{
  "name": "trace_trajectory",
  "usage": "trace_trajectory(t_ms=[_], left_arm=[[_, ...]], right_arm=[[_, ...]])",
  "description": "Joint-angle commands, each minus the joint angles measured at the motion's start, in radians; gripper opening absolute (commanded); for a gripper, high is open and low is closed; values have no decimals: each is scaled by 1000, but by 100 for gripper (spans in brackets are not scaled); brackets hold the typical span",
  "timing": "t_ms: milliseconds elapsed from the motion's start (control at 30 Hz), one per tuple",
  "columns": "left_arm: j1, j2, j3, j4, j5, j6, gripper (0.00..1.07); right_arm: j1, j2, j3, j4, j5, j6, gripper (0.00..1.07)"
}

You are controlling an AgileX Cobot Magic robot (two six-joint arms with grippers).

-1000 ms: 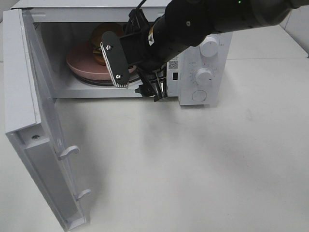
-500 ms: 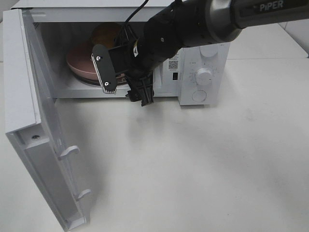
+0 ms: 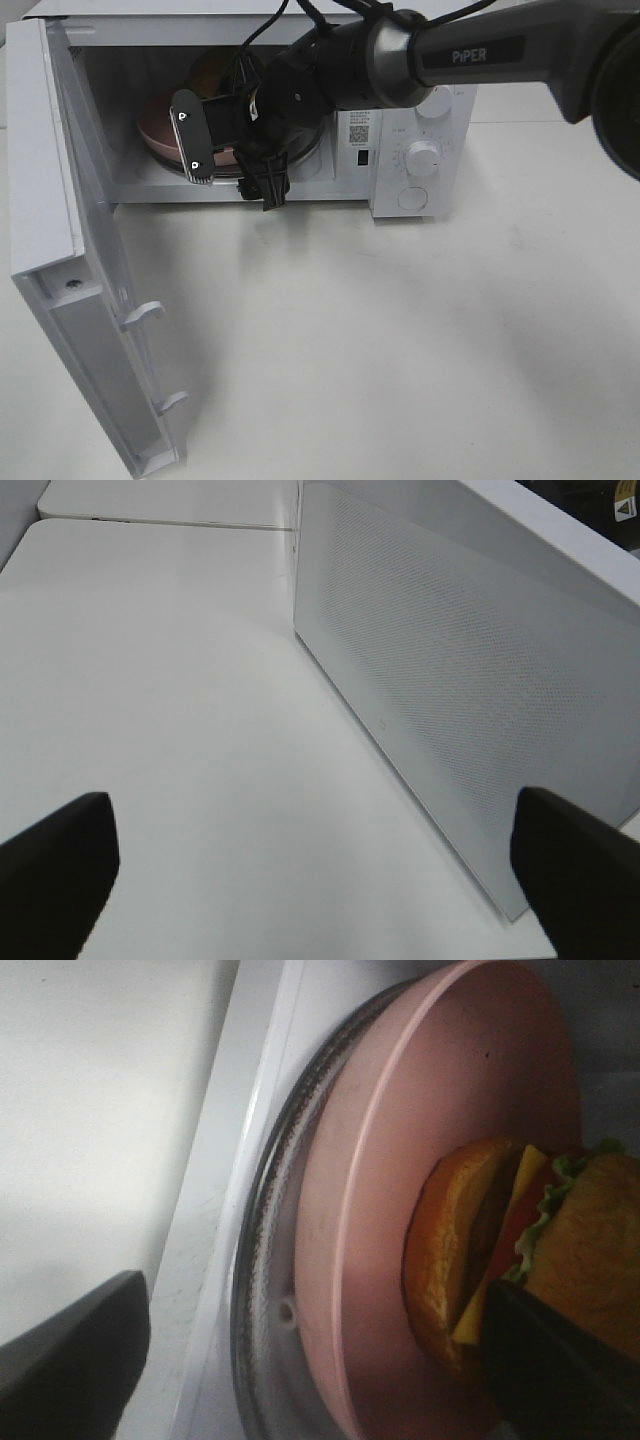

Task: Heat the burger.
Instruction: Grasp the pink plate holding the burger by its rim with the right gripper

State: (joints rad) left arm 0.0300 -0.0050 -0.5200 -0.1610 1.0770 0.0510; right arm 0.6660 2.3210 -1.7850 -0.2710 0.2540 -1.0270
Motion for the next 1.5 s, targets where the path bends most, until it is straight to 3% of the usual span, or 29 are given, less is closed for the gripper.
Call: trace_trajectory(t_ms=[33,633,800,833,900,933,967,1000,1033,1067,1500], left_arm=[[3,-16,1,0,-5,0,100],[3,-16,1,0,-5,0,100],[3,-16,1,0,-5,0,100],[3,-16,1,0,-5,0,100],[3,-16,1,0,-5,0,100],[3,-16,1,0,-5,0,100],[3,-16,1,0,-5,0,100],[3,-16,1,0,-5,0,100],[3,-16,1,0,-5,0,100],[3,-16,1,0,-5,0,100],[3,-16,1,0,-5,0,100]], right_arm=[[-2,29,-43,-5,4,13,86],[-24,145,-197,10,18,19,82],[-24,165,-225,50,18,19,67],[-23,165,-225,52,5,19,54],[-23,165,-225,52,1,19,48],[-23,162,-227,52,2,19,31],[-23,161,-227,53,5,19,23],[-23,161,-227,53,5,19,23],[-23,158,-227,61,7,19,9],[-21,158,-227,70,9,19,3],[1,142,-224,149,57,-40,0]])
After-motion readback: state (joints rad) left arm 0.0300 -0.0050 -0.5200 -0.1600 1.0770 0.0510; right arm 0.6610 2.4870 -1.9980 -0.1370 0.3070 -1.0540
